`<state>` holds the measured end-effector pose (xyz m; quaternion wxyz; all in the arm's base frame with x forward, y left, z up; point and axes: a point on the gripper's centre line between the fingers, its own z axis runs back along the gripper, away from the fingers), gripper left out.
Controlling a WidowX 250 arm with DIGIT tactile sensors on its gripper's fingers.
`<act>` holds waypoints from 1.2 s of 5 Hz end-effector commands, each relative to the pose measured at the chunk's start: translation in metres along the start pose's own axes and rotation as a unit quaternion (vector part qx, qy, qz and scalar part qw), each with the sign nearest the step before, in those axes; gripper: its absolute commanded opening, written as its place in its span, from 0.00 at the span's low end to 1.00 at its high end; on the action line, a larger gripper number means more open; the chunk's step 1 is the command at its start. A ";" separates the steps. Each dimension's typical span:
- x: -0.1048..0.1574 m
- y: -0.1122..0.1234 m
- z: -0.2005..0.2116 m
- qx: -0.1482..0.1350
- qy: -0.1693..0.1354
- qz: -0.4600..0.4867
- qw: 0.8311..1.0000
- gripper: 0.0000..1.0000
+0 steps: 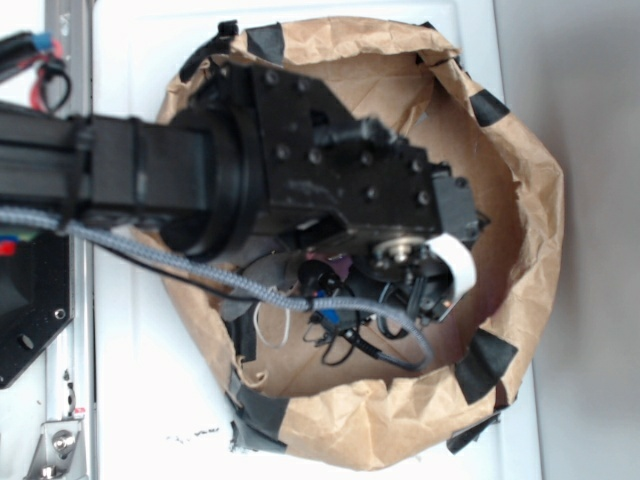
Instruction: Grab the silver keys.
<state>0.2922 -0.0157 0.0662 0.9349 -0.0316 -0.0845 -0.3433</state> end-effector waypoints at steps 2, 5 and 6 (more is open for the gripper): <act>-0.013 0.004 0.131 -0.042 -0.031 0.191 0.980 0.00; 0.000 -0.005 0.099 -0.006 -0.007 0.132 0.991 1.00; 0.004 -0.012 0.071 -0.004 0.003 0.079 0.997 1.00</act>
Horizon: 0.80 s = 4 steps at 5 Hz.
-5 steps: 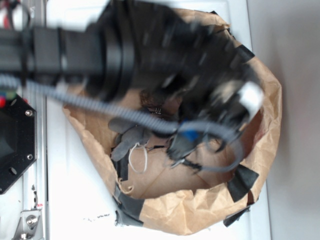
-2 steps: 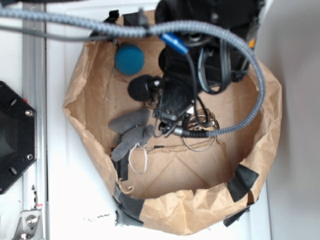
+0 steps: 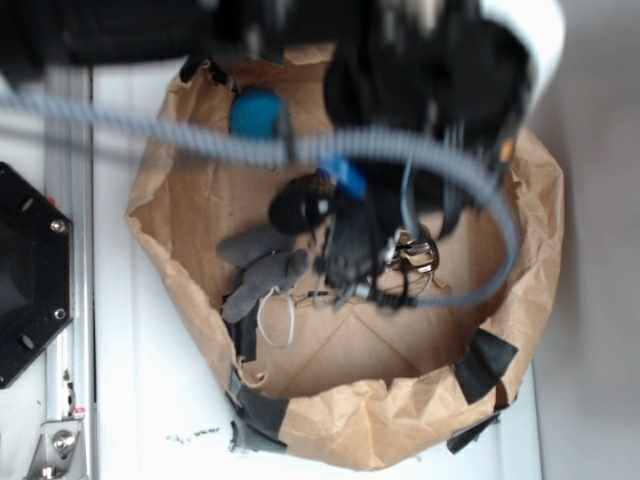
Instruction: Grab the silver keys.
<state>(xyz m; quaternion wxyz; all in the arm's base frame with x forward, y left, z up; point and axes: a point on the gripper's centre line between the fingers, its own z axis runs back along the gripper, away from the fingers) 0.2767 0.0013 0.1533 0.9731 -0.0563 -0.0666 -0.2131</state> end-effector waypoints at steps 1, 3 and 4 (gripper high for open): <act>0.006 -0.020 -0.038 0.027 -0.012 -0.090 0.995 1.00; 0.003 -0.020 -0.063 0.039 -0.008 -0.140 0.989 1.00; 0.002 -0.014 -0.077 0.038 0.002 -0.146 0.989 1.00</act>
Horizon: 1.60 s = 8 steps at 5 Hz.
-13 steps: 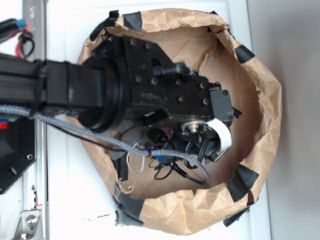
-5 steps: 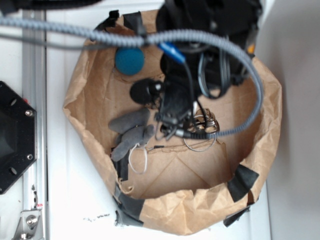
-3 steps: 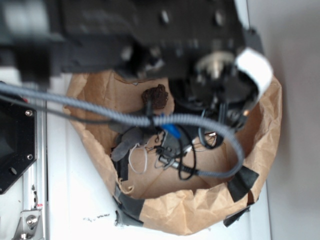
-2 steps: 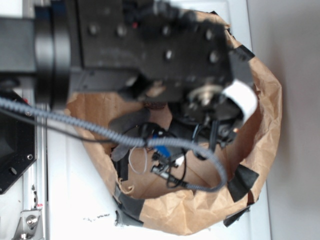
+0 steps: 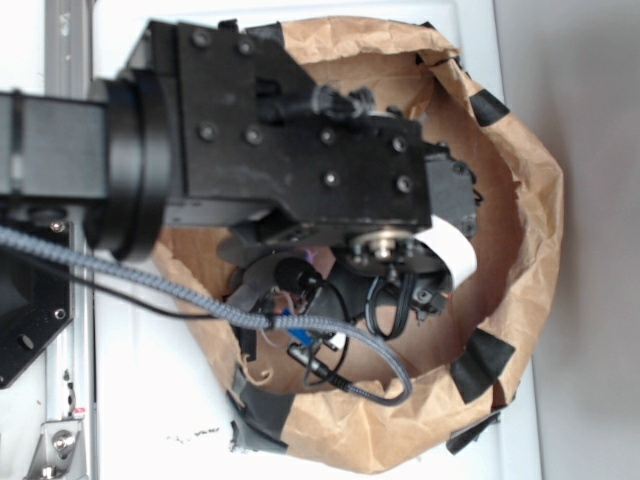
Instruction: Grab the silver keys.
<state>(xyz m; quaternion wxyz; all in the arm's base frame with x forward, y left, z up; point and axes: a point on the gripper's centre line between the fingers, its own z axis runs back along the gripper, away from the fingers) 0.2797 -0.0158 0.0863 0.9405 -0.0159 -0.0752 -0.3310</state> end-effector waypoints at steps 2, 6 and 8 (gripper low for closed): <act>0.013 0.003 -0.033 0.008 -0.015 0.013 1.000 1.00; 0.015 0.002 -0.053 0.014 -0.008 0.006 1.000 1.00; 0.007 -0.014 -0.053 -0.003 0.002 -0.067 0.998 1.00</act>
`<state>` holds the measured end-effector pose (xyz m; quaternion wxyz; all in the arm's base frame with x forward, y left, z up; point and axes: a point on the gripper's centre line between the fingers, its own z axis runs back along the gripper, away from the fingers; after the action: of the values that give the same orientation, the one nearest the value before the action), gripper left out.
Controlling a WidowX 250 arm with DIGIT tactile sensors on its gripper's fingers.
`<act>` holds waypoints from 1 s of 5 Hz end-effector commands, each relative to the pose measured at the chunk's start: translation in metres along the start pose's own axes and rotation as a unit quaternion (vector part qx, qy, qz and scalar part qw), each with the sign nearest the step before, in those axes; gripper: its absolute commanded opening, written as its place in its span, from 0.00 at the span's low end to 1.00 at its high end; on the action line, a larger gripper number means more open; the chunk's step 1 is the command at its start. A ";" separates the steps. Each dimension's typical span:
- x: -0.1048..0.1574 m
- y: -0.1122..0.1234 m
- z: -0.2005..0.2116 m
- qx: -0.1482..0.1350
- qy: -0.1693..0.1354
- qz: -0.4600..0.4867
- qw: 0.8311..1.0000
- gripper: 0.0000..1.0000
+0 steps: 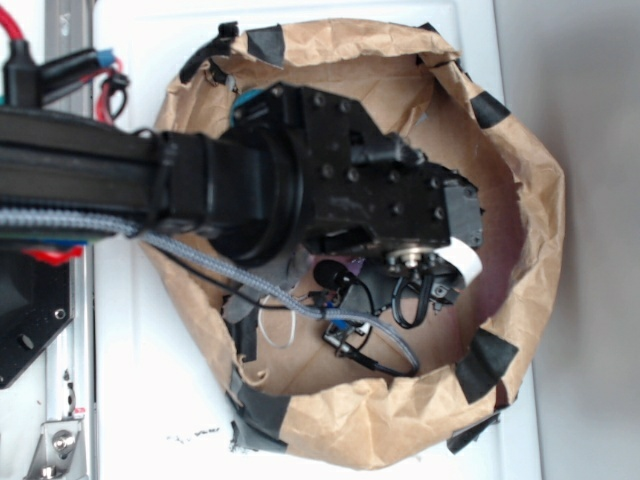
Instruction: Grab the silver keys.
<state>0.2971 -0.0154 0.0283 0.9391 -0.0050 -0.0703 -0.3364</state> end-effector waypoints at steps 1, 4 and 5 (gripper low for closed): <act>-0.002 -0.028 0.014 -0.009 -0.006 -0.080 0.997 1.00; 0.004 -0.016 0.025 -0.017 0.010 -0.028 0.999 1.00; 0.006 -0.022 0.018 -0.010 0.013 -0.042 0.999 1.00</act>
<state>0.2872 -0.0194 0.0383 0.9331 -0.0126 -0.0404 -0.3570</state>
